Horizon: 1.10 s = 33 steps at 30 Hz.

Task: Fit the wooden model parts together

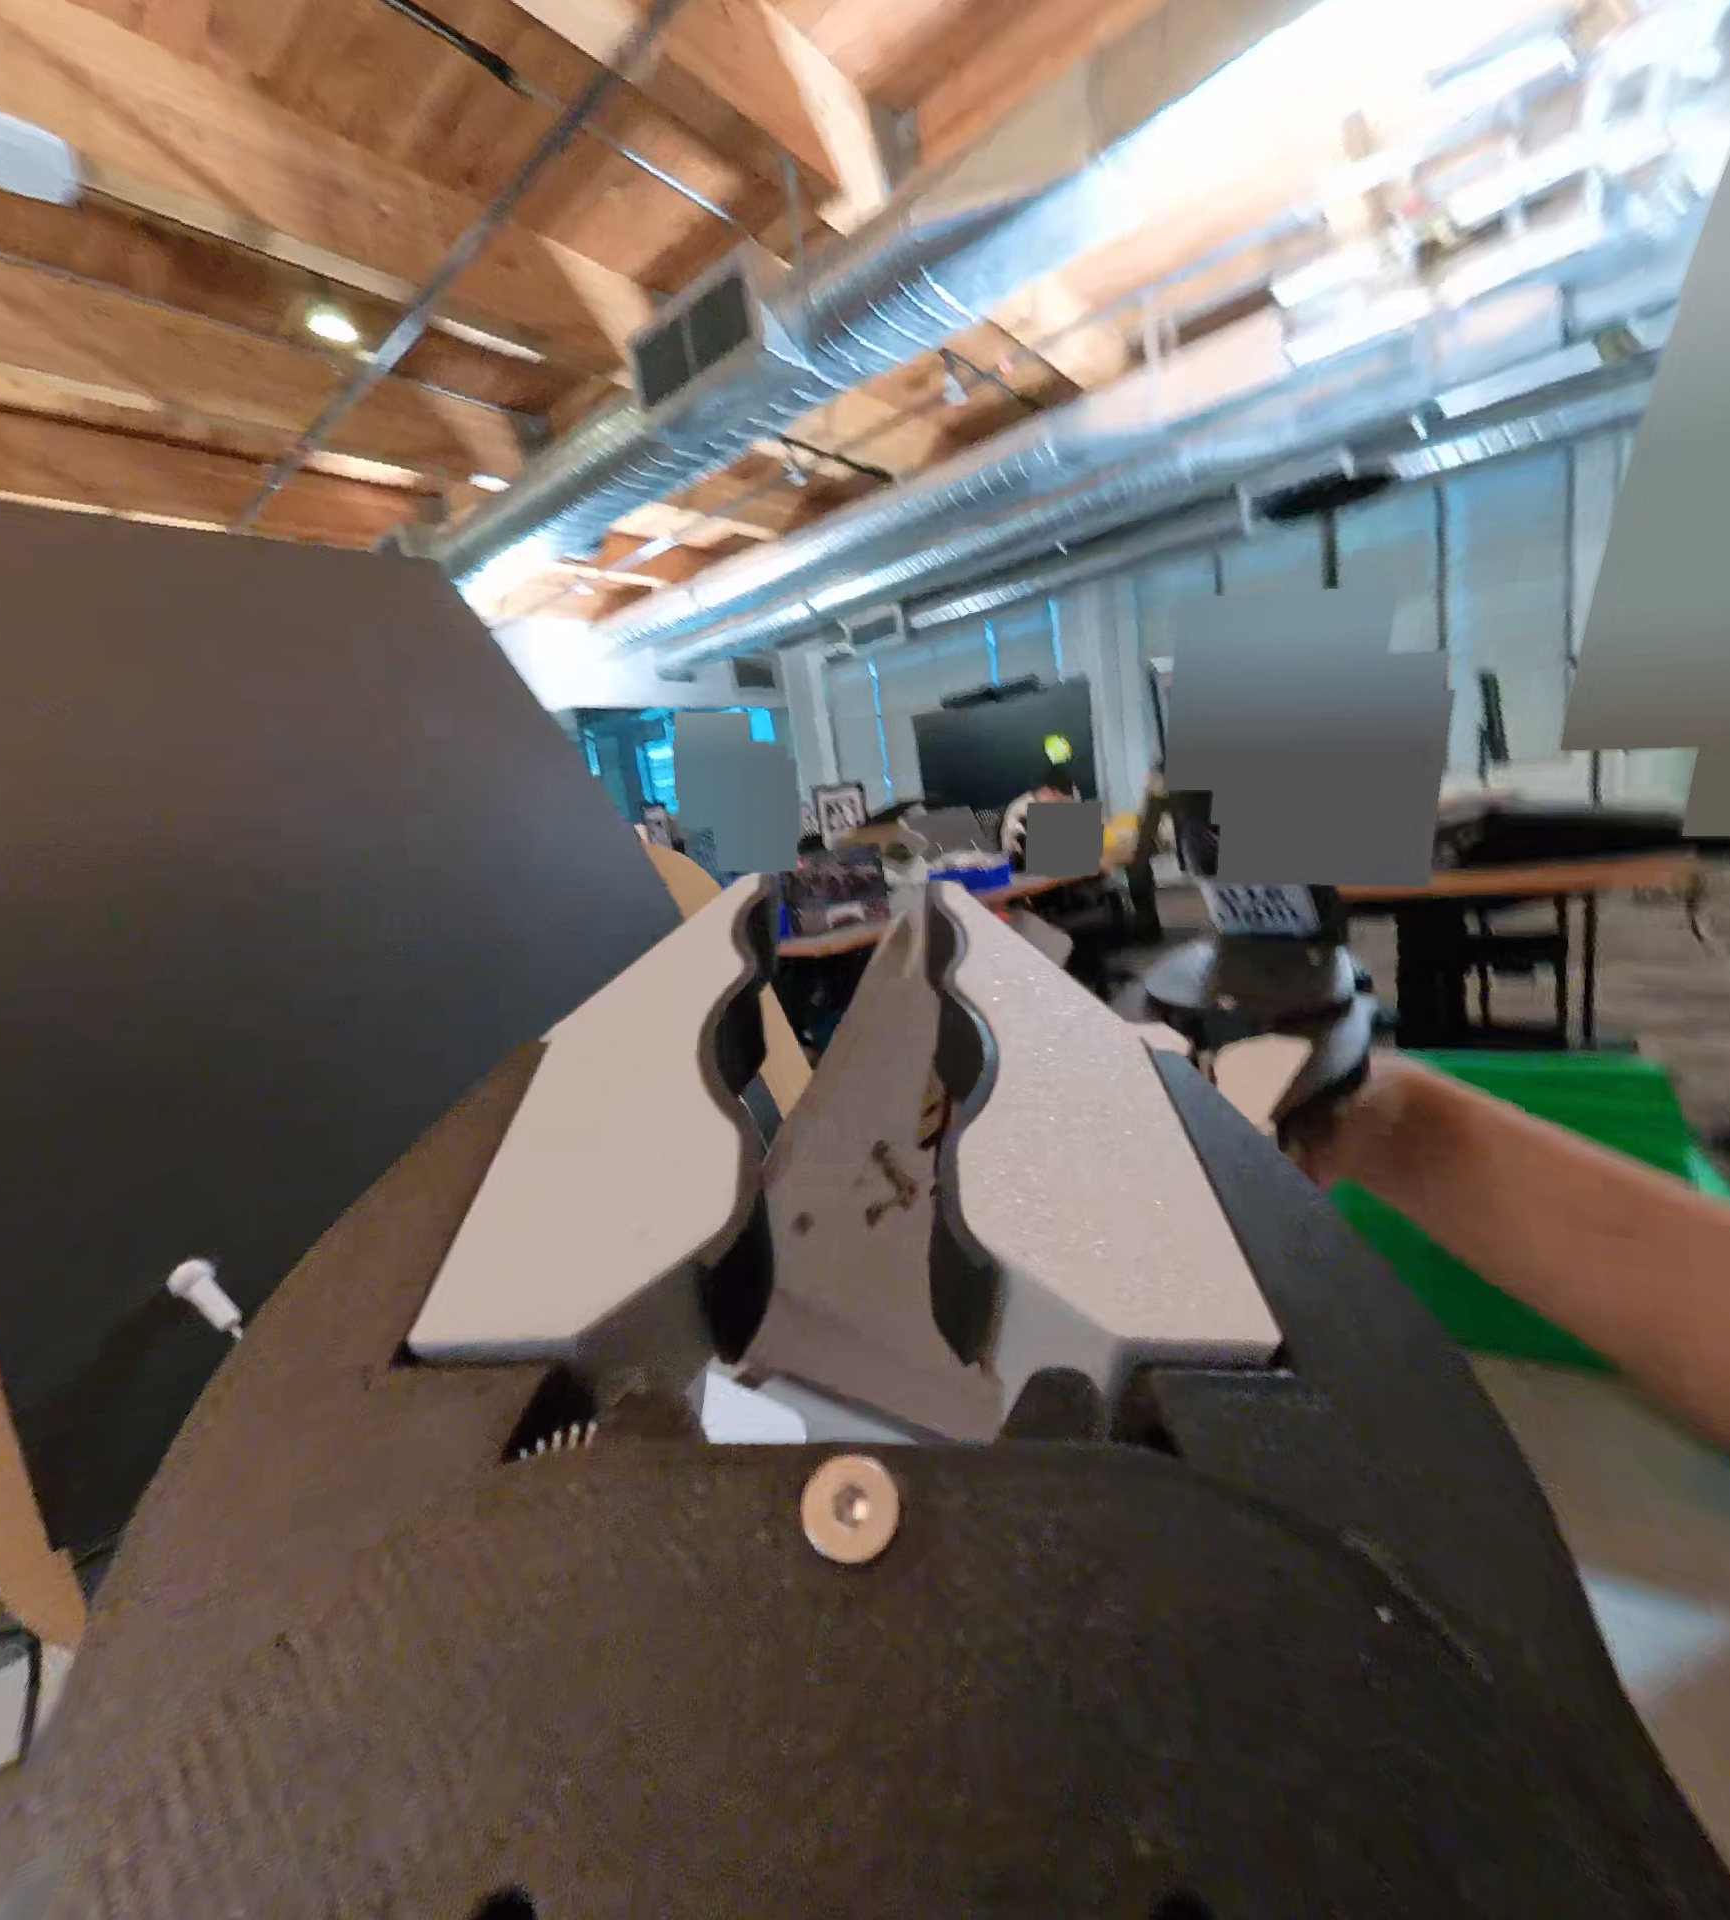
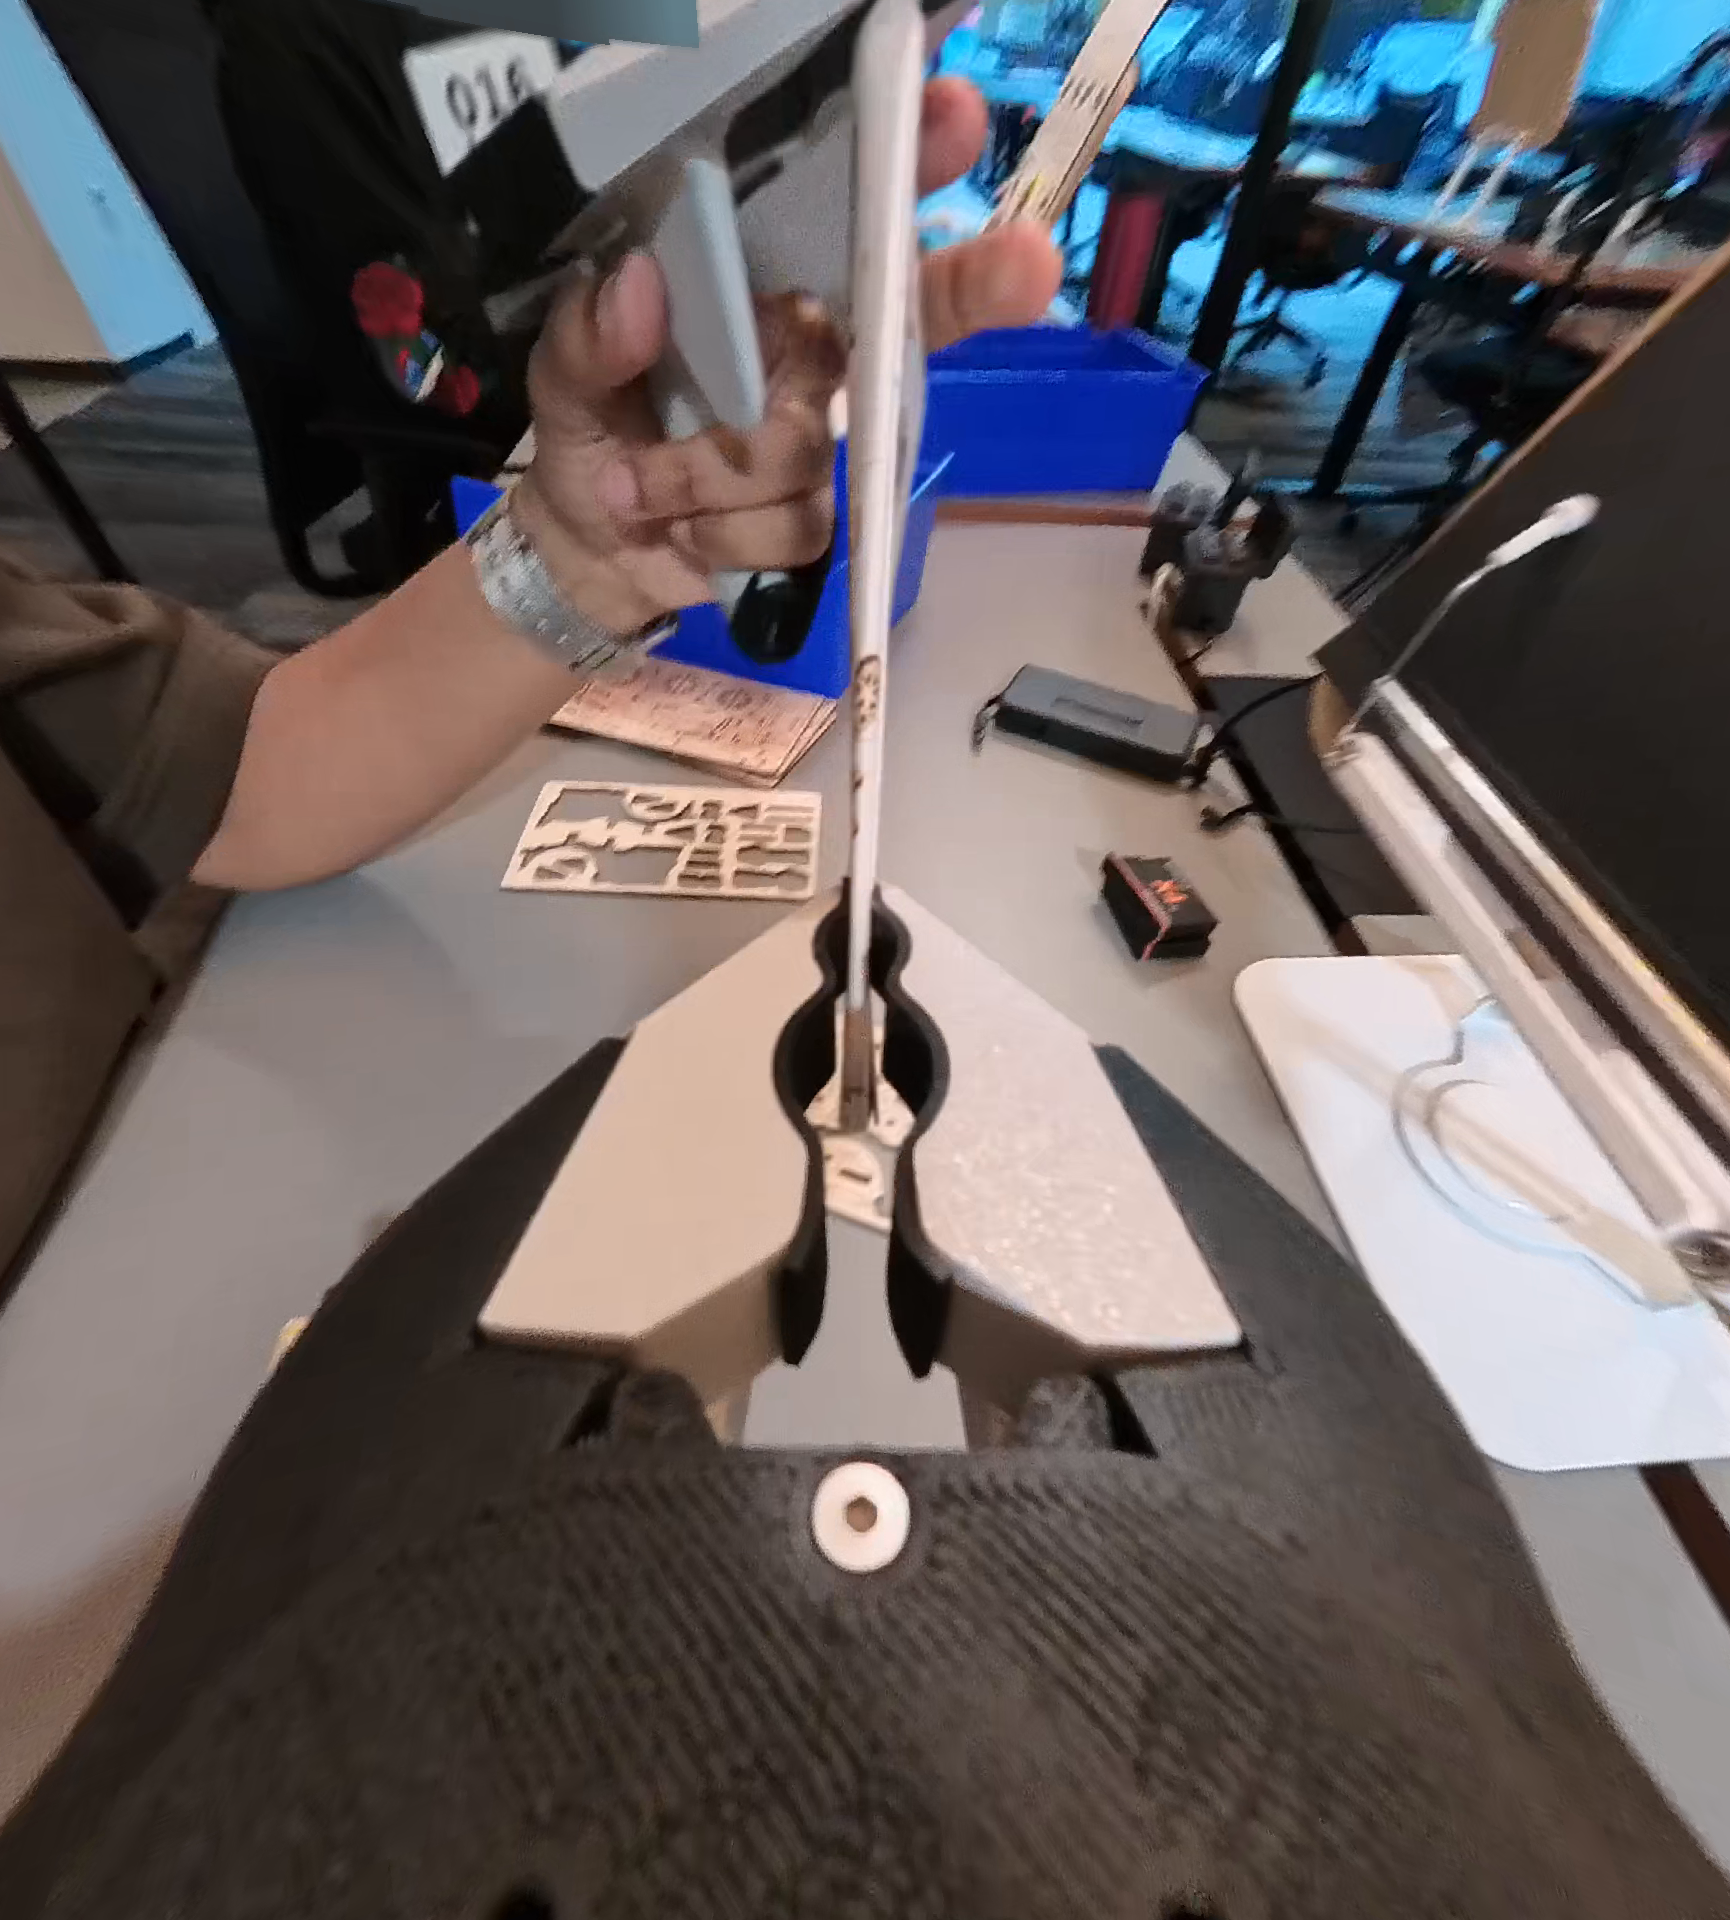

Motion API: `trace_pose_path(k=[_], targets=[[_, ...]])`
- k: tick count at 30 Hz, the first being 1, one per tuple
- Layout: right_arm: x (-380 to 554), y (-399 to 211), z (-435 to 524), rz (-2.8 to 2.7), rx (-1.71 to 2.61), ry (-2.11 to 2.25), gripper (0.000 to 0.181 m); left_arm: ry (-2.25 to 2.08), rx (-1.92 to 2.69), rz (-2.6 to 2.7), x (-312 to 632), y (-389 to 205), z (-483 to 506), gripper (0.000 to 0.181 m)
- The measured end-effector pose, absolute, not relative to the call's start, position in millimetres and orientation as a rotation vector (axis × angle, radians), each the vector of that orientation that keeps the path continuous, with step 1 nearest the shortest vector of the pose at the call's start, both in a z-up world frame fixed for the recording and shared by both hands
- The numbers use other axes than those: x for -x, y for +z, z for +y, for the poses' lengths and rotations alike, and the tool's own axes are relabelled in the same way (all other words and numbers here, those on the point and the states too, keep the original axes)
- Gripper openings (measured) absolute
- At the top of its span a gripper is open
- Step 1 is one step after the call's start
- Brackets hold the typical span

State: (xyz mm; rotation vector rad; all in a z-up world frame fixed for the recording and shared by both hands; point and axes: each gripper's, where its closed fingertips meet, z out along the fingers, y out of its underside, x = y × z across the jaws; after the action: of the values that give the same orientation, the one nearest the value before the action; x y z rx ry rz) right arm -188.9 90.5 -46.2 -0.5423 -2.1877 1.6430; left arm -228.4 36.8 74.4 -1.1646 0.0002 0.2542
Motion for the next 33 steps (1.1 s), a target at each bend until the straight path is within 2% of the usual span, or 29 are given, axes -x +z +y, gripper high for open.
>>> trace_pose_path(k=[2, 6, 12, 24, 33], targets=[[197, -33, 102, -2.075, 0.571, 1.683, 0.000, 0.180, 1.098, -0.091, 239, 83, 28, 0.042], [197, 4, 124, -1.825, 0.570, 1.875, 0.000, 0.062, 1.071, -0.154, 245, 82, 30, 0.056], [183, 34, 137, -1.656, 0.501, 2.037, 0.000, -0.010, 1.112, -0.076, 211, 75, 61, 0.059], [172, 33, 120, -1.715, 0.433, 2.085, 0.000, 0.083, 1.076, 0.024, 180, 87, 66, 0.060], [173, 33, 115, -1.719, 0.431, 2.066, 0.000, 0.104, 1.041, 0.036, 179, 92, 59, 0.053]])
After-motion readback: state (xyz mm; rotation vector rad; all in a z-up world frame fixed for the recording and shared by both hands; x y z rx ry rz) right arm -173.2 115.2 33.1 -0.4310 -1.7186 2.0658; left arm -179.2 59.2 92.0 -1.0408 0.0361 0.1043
